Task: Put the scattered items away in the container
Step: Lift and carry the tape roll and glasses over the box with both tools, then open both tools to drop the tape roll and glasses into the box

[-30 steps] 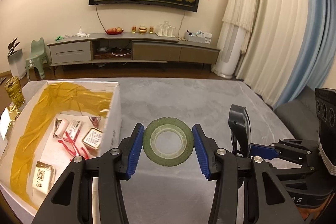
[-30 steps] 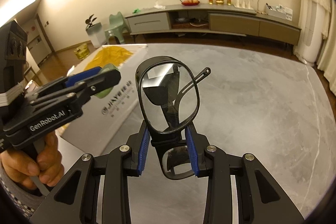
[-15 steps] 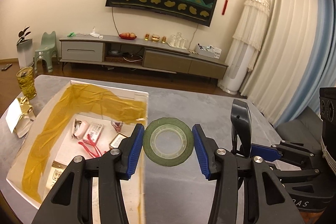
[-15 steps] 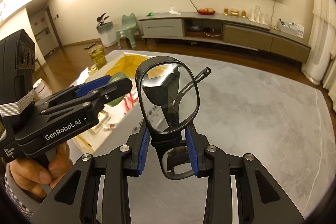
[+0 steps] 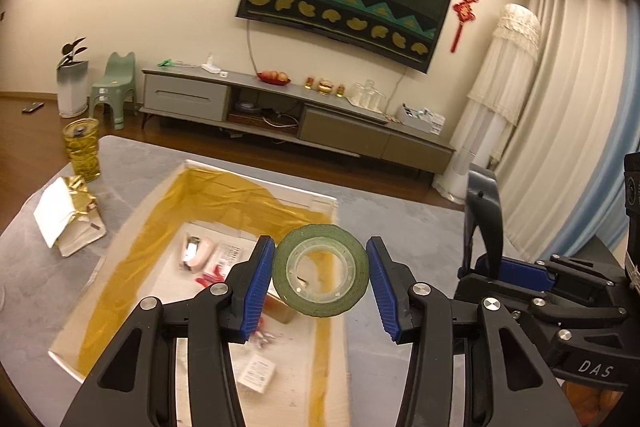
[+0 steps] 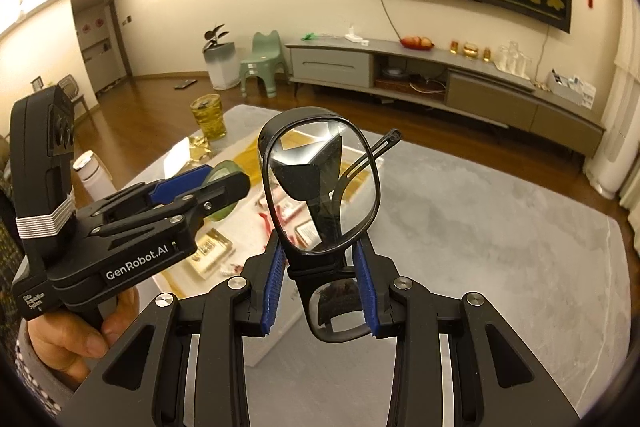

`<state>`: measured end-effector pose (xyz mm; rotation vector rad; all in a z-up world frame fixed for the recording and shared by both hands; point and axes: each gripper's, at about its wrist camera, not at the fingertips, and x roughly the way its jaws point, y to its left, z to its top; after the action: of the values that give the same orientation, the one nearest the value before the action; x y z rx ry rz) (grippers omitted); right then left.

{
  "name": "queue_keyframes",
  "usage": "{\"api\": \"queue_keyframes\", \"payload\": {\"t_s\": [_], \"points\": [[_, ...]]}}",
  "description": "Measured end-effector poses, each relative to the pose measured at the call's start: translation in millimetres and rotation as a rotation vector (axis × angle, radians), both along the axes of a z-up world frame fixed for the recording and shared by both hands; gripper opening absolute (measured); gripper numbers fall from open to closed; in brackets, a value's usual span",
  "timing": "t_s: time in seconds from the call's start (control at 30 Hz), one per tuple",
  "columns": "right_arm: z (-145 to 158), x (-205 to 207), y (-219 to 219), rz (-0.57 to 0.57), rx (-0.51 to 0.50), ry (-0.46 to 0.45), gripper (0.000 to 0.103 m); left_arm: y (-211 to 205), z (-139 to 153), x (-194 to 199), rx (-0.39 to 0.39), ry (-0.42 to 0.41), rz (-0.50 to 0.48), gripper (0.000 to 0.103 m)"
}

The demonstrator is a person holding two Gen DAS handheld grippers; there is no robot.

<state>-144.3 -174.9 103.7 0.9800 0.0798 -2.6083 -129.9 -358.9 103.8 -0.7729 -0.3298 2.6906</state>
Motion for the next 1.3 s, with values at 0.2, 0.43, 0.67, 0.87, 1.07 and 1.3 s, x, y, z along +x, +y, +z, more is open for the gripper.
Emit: {"api": "queue_keyframes", "payload": {"t_s": [0.2,0.43,0.67,0.87,1.07,1.3], "points": [[9.5,-10.1,-18.8,0.030,0.014,0.021,0.035,-38.6,0.2,-4.5,0.035,-0.006,0.077,0.048],[9.6,-30.7,-39.1,0.069,-0.002,0.003,0.035,-66.8,-7.8,-13.1,0.055,-0.036,0.147,0.048],[-7.2,-68.4,-53.8,0.071,-0.106,-0.105,0.035,-76.9,-27.4,-28.2,0.007,-0.124,0.219,0.048],[-27.6,-99.5,-63.8,0.054,-0.175,-0.189,0.035,-67.0,-39.3,-35.7,-0.041,-0.166,0.189,0.048],[-45.9,-132.5,-68.7,0.024,-0.228,-0.276,0.035,-51.0,-41.6,-44.2,-0.099,-0.185,0.165,0.049],[-73.7,-173.9,-64.6,-0.039,-0.300,-0.377,0.036,-51.9,-44.7,-57.2,-0.104,-0.209,0.170,0.049]]}}
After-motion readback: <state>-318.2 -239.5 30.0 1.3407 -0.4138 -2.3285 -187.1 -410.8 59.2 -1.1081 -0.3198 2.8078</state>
